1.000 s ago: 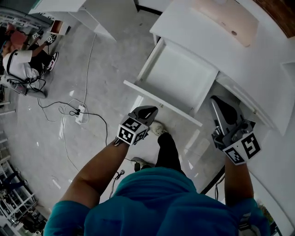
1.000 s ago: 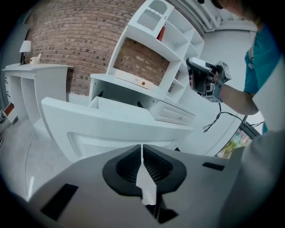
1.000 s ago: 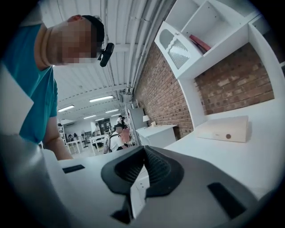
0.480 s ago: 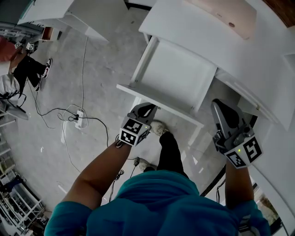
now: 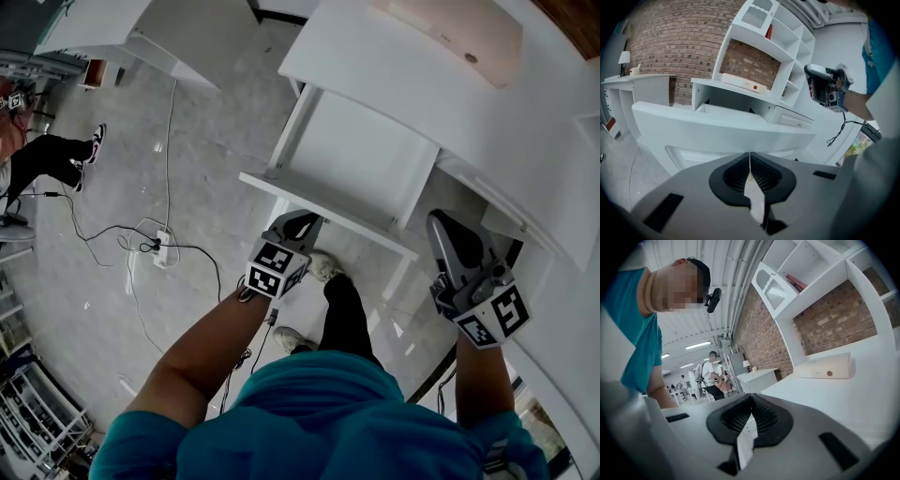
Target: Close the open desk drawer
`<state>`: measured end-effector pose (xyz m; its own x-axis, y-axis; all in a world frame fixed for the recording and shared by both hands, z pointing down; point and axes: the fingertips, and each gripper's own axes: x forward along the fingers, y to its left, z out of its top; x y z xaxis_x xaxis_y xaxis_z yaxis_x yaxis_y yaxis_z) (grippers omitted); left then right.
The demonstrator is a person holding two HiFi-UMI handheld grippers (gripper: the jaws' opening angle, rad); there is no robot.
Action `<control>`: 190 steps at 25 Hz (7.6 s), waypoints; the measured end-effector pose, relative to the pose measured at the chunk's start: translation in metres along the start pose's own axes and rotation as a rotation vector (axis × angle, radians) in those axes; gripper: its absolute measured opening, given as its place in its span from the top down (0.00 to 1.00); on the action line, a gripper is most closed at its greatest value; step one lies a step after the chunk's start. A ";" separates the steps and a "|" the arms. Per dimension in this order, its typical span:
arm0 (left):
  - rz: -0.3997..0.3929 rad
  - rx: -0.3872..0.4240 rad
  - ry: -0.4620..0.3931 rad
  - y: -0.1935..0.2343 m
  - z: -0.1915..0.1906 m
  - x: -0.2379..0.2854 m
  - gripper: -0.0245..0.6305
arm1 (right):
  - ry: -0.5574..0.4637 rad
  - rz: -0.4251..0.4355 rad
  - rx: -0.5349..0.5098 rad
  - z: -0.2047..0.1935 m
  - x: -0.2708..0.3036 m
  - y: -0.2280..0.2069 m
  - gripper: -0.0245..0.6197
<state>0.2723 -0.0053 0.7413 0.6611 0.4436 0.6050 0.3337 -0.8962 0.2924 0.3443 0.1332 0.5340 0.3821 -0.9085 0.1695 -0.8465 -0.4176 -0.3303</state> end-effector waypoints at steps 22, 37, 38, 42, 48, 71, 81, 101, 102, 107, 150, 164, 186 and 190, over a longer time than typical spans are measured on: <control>-0.004 -0.007 -0.019 0.016 0.040 0.038 0.94 | -0.016 -0.055 0.001 0.005 -0.010 -0.035 0.93; -0.016 -0.019 -0.036 0.026 0.070 0.067 0.94 | -0.018 -0.096 0.010 0.001 -0.016 -0.053 0.93; -0.016 -0.019 -0.037 0.027 0.071 0.069 0.94 | -0.019 -0.098 0.008 0.001 -0.015 -0.054 0.93; -0.018 -0.018 -0.040 0.030 0.078 0.074 0.94 | -0.021 -0.108 -0.007 0.002 -0.015 -0.058 0.93; -0.022 -0.007 -0.046 0.035 0.088 0.086 0.94 | -0.027 -0.136 -0.020 0.001 -0.017 -0.068 0.93; -0.025 0.021 -0.059 0.049 0.123 0.122 0.94 | -0.018 -0.177 -0.019 -0.009 -0.027 -0.080 0.93; -0.018 0.010 -0.063 0.054 0.135 0.135 0.94 | -0.017 -0.187 -0.015 -0.012 -0.033 -0.084 0.93; -0.009 -0.019 -0.023 0.061 0.153 0.158 0.94 | -0.011 -0.169 -0.001 -0.016 -0.028 -0.082 0.93; -0.005 -0.017 -0.020 0.061 0.153 0.158 0.94 | -0.009 -0.165 -0.001 -0.017 -0.027 -0.081 0.93; 0.030 0.012 0.003 0.063 0.151 0.160 0.94 | 0.001 -0.140 -0.001 -0.020 -0.018 -0.078 0.93; 0.786 -0.442 -0.524 0.061 -0.001 -0.543 0.94 | 0.350 0.859 -0.333 0.043 0.217 0.386 0.93; 1.026 -0.378 -0.708 -0.050 -0.068 -0.743 0.94 | 0.331 1.083 -0.446 0.042 0.175 0.586 0.93; 1.101 -0.347 -0.907 -0.145 -0.095 -0.844 0.94 | 0.263 1.193 -0.466 0.066 0.108 0.712 0.93; 1.079 -0.332 -0.892 -0.146 -0.087 -0.839 0.94 | 0.266 1.193 -0.451 0.067 0.108 0.711 0.93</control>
<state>-0.3892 -0.2478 0.2553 0.7192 -0.6946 0.0172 -0.6790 -0.6972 0.2299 -0.1910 -0.2631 0.2557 -0.7282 -0.6601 0.1843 -0.6799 0.7295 -0.0738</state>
